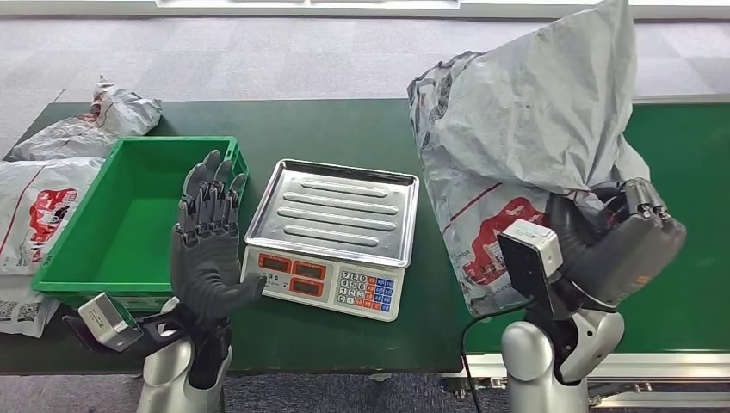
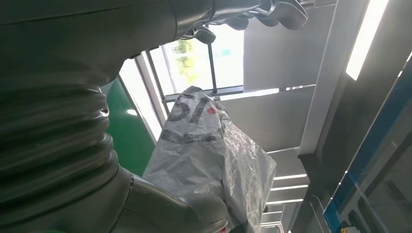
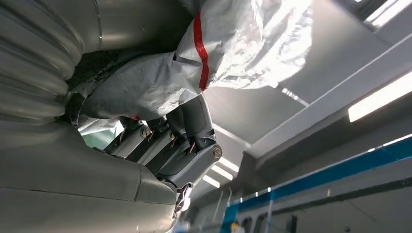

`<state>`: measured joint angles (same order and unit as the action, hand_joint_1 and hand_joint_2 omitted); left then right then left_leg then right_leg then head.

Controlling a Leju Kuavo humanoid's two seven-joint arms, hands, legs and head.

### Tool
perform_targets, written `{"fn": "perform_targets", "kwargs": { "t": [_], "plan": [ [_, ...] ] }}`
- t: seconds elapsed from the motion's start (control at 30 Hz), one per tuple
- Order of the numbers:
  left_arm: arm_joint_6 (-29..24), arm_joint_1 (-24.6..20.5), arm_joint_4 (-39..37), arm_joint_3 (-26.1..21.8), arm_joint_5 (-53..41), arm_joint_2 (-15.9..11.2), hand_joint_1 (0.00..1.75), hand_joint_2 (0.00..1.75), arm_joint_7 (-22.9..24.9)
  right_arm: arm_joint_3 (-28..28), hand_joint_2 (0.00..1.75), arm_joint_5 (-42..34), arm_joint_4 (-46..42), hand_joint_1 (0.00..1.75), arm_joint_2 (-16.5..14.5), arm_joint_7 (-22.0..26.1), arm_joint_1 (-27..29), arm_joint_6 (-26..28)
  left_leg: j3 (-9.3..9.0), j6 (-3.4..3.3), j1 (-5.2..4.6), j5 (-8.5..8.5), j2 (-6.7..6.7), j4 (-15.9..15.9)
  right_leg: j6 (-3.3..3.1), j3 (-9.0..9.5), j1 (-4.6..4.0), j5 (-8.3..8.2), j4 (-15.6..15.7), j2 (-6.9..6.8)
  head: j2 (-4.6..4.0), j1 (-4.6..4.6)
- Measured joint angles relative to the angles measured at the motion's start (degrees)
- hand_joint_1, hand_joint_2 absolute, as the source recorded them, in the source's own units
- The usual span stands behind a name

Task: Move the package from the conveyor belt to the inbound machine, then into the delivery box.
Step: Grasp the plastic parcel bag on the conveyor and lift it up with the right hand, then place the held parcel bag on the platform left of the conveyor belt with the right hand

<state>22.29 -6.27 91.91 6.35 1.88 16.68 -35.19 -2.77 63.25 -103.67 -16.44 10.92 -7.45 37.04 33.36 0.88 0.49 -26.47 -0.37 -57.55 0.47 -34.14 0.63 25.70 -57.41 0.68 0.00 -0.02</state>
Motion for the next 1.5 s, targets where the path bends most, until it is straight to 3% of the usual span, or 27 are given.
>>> {"fn": "perform_targets", "kwargs": {
  "t": [0.13, 0.3, 0.43, 0.6, 0.83, 0.97, 1.13, 1.3, 1.43, 1.5],
  "plan": [
    [-0.04, -1.08, -0.88, 0.82, 0.22, 0.03, 0.0, 1.75, -0.2, 3.81, 1.75, -7.38, 5.19, 1.75, 0.14, 3.39, -3.96, -5.21, -0.04, 0.0, 0.01, 0.02, 0.11, 0.01, -0.03, -0.01, -0.01, -0.03, -0.02, 0.12, 0.0, 0.0],
    [-0.01, -1.95, -1.86, 1.25, 0.45, 0.12, 0.0, 1.75, -0.39, 7.29, 1.75, -8.88, 12.58, 1.75, 0.2, 3.97, -8.28, -6.83, 0.01, -0.04, 0.01, 0.11, 0.02, 0.01, -0.04, 0.02, -0.02, -0.06, -0.04, 0.02, 0.0, 0.01],
    [0.06, -3.36, -2.8, 2.29, 1.3, 0.2, 0.0, 1.75, -1.23, 10.47, 1.75, -13.03, 24.52, 1.75, -0.61, 5.48, -14.37, -11.06, 0.01, -0.04, 0.01, 0.13, 0.13, 0.01, -0.04, -0.04, -0.02, -0.1, -0.06, 0.15, 0.0, -0.01],
    [-0.67, -4.64, -4.0, 3.77, 2.03, 0.24, 0.0, 1.75, -2.05, 13.91, 1.75, -15.56, 38.9, 1.75, -2.64, 8.29, -19.94, -10.55, 0.04, -0.02, 0.03, 0.2, -0.07, 0.0, -0.04, -0.03, -0.03, -0.1, -0.07, -0.04, 0.0, -0.01],
    [-1.15, -4.91, -4.81, 4.03, 2.37, 0.2, 0.0, 1.75, -2.34, 15.54, 1.75, -16.36, 46.47, 1.75, -3.46, 8.56, -22.36, -11.7, 0.1, -0.02, 0.02, 0.18, -0.06, 0.0, -0.04, -0.07, -0.02, -0.09, -0.06, -0.04, 0.0, 0.0],
    [-2.1, -4.8, -4.96, 4.03, 2.5, 0.03, 0.0, 1.75, -3.06, 17.49, 1.75, -17.12, 49.87, 0.02, -4.18, 7.14, -22.97, -11.0, 0.12, -0.02, 0.02, 0.18, -0.06, 0.0, -0.04, -0.09, -0.03, -0.09, -0.06, -0.04, 0.0, -0.01],
    [-2.83, -3.92, -4.58, 4.03, 2.49, -0.37, 0.0, 1.75, -3.2, 20.16, 1.75, -13.41, 55.13, 0.0, -4.39, -0.46, -24.83, -8.41, 0.11, -0.01, 0.03, 0.19, -0.05, 0.0, -0.05, -0.09, -0.03, -0.09, -0.07, -0.04, 0.0, 0.0],
    [-2.84, -3.3, -4.21, 4.03, 2.47, -0.63, 0.0, 1.75, -3.19, 21.31, 1.75, -12.54, 58.08, 0.0, -4.51, -1.82, -25.76, -8.02, 0.12, -0.01, 0.02, 0.19, -0.06, 0.0, -0.05, -0.09, -0.03, -0.09, -0.07, -0.04, 0.0, 0.0],
    [-2.85, -3.0, -3.96, 4.03, 2.46, -0.77, 0.0, 1.75, -3.19, 21.6, 0.0, -12.21, 59.33, 0.0, -4.52, -2.13, -26.03, -8.11, 0.13, -0.02, 0.02, 0.18, -0.06, 0.0, -0.05, -0.1, -0.02, -0.09, -0.06, -0.05, 0.0, 0.0],
    [-2.95, -2.9, -3.88, 4.03, 2.37, -0.81, 0.0, 1.75, -3.19, 21.86, 0.0, -11.31, 60.06, 0.0, -4.52, -3.27, -26.31, -8.59, 0.13, -0.02, 0.02, 0.18, -0.06, 0.0, -0.05, -0.1, -0.02, -0.09, -0.06, -0.05, 0.0, 0.0]
  ]
}}
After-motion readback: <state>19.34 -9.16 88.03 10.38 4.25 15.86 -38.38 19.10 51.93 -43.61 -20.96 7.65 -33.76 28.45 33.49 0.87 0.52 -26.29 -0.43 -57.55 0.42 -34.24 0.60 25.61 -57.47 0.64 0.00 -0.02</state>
